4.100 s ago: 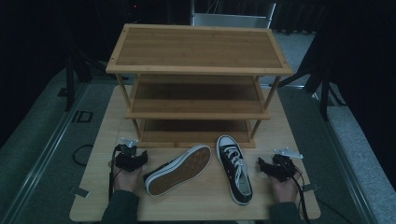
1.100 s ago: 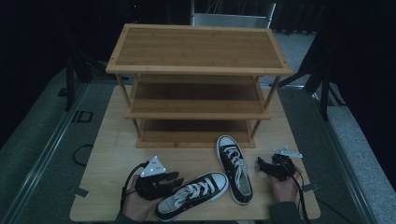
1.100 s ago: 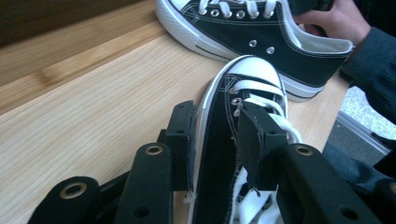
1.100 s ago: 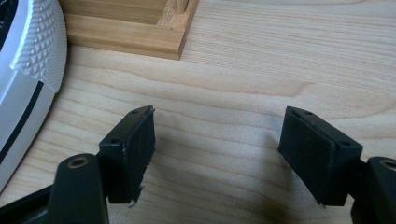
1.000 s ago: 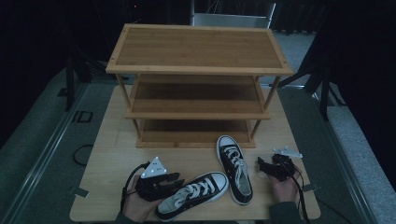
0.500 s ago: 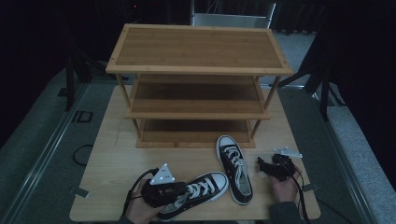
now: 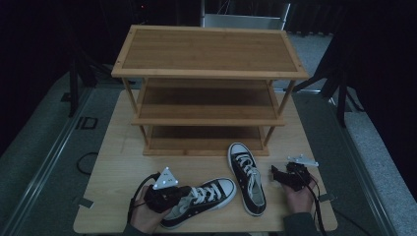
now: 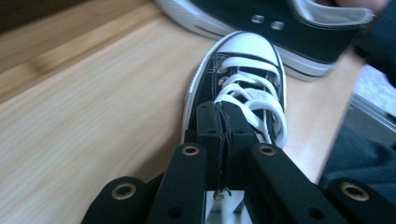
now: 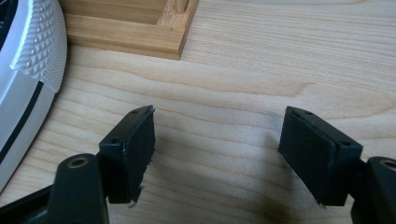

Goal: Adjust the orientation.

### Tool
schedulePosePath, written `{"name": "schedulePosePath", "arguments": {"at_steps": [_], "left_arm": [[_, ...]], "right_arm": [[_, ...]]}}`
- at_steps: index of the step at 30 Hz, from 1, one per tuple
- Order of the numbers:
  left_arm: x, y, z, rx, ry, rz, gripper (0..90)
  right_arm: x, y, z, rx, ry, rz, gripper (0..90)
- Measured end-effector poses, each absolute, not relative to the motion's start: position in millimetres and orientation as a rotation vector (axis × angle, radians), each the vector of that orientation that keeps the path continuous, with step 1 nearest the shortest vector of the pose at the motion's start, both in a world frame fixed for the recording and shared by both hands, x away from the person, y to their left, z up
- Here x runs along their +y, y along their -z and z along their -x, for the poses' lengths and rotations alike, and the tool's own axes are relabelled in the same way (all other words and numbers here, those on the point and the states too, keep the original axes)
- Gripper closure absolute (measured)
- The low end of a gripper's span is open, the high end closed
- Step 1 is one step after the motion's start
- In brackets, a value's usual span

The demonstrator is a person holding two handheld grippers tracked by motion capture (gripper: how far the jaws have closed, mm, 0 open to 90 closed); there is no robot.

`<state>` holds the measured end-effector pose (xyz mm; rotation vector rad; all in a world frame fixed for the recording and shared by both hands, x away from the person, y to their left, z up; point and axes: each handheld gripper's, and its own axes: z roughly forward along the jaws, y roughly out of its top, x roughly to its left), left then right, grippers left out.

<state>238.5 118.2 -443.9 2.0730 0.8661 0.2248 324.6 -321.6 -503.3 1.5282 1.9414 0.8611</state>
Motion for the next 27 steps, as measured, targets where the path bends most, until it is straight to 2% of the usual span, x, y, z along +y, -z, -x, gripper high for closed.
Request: {"name": "schedulePosePath", "arguments": {"at_steps": [1, 9, 17, 27], "left_arm": [[127.9, 444.7, -243.6, 0.924, -0.241, -2.042, 88.4], [166.8, 442.9, -254.8, 1.072, -0.285, -1.983, 88.3], [170.0, 442.2, -243.7, 0.99, -0.228, -1.999, 87.3], [165.8, 452.0, -236.3, 0.991, -0.224, -2.052, 76.6]], "right_arm": [[-321.6, 503.2, -324.6, 1.942, -0.861, -1.528, 26.4], [-321.6, 503.2, -324.6, 1.942, -0.861, -1.528, 26.4], [-321.5, 503.3, -324.6, 1.941, -0.861, -1.528, 26.4], [-321.5, 503.3, -324.6, 1.941, -0.861, -1.528, 26.4]]}}
